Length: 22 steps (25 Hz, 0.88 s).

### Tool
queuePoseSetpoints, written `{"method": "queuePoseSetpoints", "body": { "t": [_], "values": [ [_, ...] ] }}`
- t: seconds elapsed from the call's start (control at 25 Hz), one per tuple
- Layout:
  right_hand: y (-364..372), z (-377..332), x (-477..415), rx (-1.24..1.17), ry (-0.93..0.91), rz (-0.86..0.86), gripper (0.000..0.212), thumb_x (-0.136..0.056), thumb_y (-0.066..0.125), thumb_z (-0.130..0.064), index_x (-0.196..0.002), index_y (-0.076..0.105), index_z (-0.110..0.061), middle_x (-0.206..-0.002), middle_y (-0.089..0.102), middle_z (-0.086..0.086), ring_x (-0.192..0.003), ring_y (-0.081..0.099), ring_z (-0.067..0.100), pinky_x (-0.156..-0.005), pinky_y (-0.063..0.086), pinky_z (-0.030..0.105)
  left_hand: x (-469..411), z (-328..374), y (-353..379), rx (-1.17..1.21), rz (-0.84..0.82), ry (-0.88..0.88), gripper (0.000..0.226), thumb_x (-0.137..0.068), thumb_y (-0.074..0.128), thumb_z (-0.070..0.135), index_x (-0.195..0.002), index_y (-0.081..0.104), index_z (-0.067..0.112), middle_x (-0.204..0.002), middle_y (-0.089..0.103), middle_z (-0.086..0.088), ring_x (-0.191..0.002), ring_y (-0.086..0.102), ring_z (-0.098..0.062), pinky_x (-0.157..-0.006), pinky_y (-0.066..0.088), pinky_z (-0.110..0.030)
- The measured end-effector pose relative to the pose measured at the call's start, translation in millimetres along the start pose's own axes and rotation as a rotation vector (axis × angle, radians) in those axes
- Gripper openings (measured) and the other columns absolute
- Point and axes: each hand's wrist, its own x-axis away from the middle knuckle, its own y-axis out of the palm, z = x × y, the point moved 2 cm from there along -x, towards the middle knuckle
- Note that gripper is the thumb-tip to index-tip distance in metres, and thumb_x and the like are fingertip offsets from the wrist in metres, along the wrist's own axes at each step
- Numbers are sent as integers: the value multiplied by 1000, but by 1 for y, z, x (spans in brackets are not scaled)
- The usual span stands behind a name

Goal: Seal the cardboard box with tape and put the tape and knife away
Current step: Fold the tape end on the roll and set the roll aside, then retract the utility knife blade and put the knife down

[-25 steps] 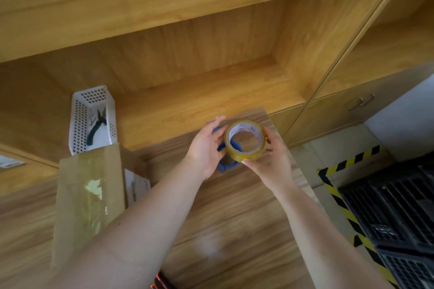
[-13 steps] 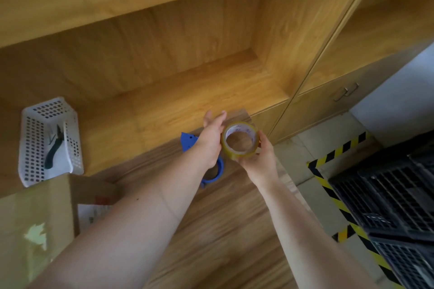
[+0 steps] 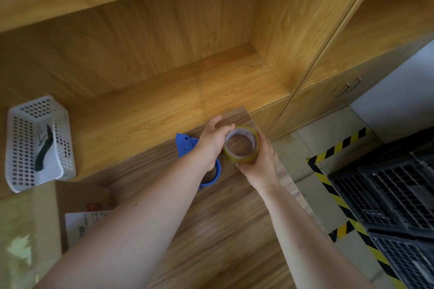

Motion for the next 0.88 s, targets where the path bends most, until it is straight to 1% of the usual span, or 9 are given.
{"method": "queuePoseSetpoints", "body": {
  "t": [0.08, 0.16, 0.24, 0.4, 0.48, 0.56, 0.68, 0.76, 0.88],
  "values": [
    [-8, -5, 4, 90, -42, -14, 98, -71, 81, -24, -150, 24, -23, -158, 25, 1, -146, 15, 25, -115, 17, 39, 8, 1, -1, -121, 18, 45, 49, -91, 61, 27, -138, 46, 28, -137, 49, 0, -121, 48, -21, -109, 39, -43],
    [-16, -13, 8, 134, -128, 2, 89, -71, 80, -23, -146, 32, -25, -153, 35, 0, -145, 20, 23, -116, 13, 37, 14, 4, -2, -163, 12, 71, 41, -93, 59, 22, -133, 52, 28, -137, 51, -3, -117, 50, -18, -108, 41, -42],
    [-24, -23, 14, 95, -172, 6, 75, -72, 77, -20, -138, 43, -25, -140, 49, -2, -138, 30, 20, -117, 18, 38, 25, 8, -4, -158, 4, 86, 35, -93, 58, 20, -128, 56, 28, -133, 53, -1, -119, 51, -18, -108, 41, -43],
    [-31, -35, 27, -21, -146, -36, 53, -74, 76, -23, -124, 59, -29, -126, 60, -6, -129, 43, 22, -105, 40, 39, 56, 11, -15, -112, 0, 113, 30, -94, 54, 16, -120, 58, 28, -117, 61, 4, -113, 58, -17, -101, 48, -42],
    [-32, -40, 36, -74, -158, -48, 45, -74, 77, -20, -117, 63, -26, -114, 66, -8, -117, 56, 16, -95, 48, 31, 73, 8, -24, -89, -1, 124, 28, -94, 54, 17, -119, 60, 29, -114, 64, 6, -111, 60, -15, -98, 51, -41],
    [-33, -49, 50, -123, -156, -76, 39, -77, 77, -13, -114, 65, -19, -108, 67, -9, -103, 60, 6, -86, 47, 22, 90, 3, -36, -68, 12, 128, 27, -95, 52, 17, -116, 61, 30, -116, 65, 4, -110, 62, -15, -96, 52, -39],
    [-28, -59, 75, -139, -172, -135, 34, -79, 76, -10, -111, 64, -13, -101, 68, -7, -100, 61, 7, -84, 47, 16, 116, -12, -55, -50, 62, 152, 34, -94, 48, 11, -120, 61, 28, -117, 64, 2, -108, 63, -17, -95, 52, -38],
    [-24, -62, 90, -101, -204, -177, 30, -80, 75, -9, -106, 62, -16, -91, 66, -10, -93, 61, 6, -77, 44, 9, 132, -22, -66, -44, 105, 164, 36, -92, 49, 9, -122, 60, 26, -118, 64, 1, -107, 63, -16, -93, 52, -37],
    [-18, -64, 119, -75, -217, -214, 32, -79, 75, -11, -107, 63, -21, -99, 68, -7, -99, 60, 6, -82, 45, 19, 163, -43, -84, -38, 134, 155, 38, -89, 53, 7, -121, 61, 25, -118, 64, 1, -105, 63, -13, -93, 52, -38]
  ]
}}
